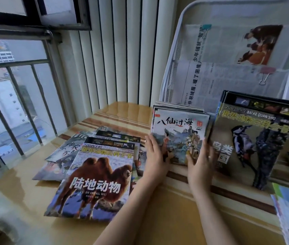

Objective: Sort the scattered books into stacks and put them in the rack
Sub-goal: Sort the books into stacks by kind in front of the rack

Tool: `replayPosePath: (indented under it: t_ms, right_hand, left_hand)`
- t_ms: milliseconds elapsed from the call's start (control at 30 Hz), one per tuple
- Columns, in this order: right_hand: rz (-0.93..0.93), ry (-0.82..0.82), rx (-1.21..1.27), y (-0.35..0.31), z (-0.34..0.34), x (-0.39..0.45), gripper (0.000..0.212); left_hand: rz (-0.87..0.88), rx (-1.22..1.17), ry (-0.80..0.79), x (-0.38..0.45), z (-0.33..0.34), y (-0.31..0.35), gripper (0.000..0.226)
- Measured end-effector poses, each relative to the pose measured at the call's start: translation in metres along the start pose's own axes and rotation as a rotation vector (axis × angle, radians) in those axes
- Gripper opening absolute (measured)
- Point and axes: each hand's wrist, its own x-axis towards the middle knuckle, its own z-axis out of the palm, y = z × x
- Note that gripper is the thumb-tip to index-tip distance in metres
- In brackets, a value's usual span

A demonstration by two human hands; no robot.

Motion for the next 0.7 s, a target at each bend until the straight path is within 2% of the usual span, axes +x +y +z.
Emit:
replayPosePath:
  t_ms: [67,200,300,400,533,700]
  right_hand:
    - [0.019,-0.008,-0.077,0.004,0.007,-0.003,0.079]
    - [0.007,-0.012,-0.025,-0.005,0.006,-0.005,0.076]
    - [-0.025,-0.051,0.003,-0.006,0.005,-0.004,0.056]
    - [-0.17,-0.169,0.029,-0.005,0.005,-0.005,0.033]
    - [-0.322,-0.297,0.024,-0.014,0.001,-0.009,0.021]
    - [-0.33,-0.337,0.161,-0.04,-0.008,-0.022,0.004]
  left_hand:
    - [0.022,0.029,0.022,0.002,0.009,-0.01,0.097]
    - [-0.002,0.046,0.006,0.006,0.01,-0.009,0.101]
    - [-0.017,0.035,0.031,0.005,0.01,-0.007,0.102]
    - [-0.034,0.041,0.095,0.001,0.006,-0.002,0.098]
    - [-0.003,0.108,0.111,-0.01,-0.002,0.008,0.088]
    - [-0.088,0.21,0.21,-0.027,-0.05,0.009,0.078]
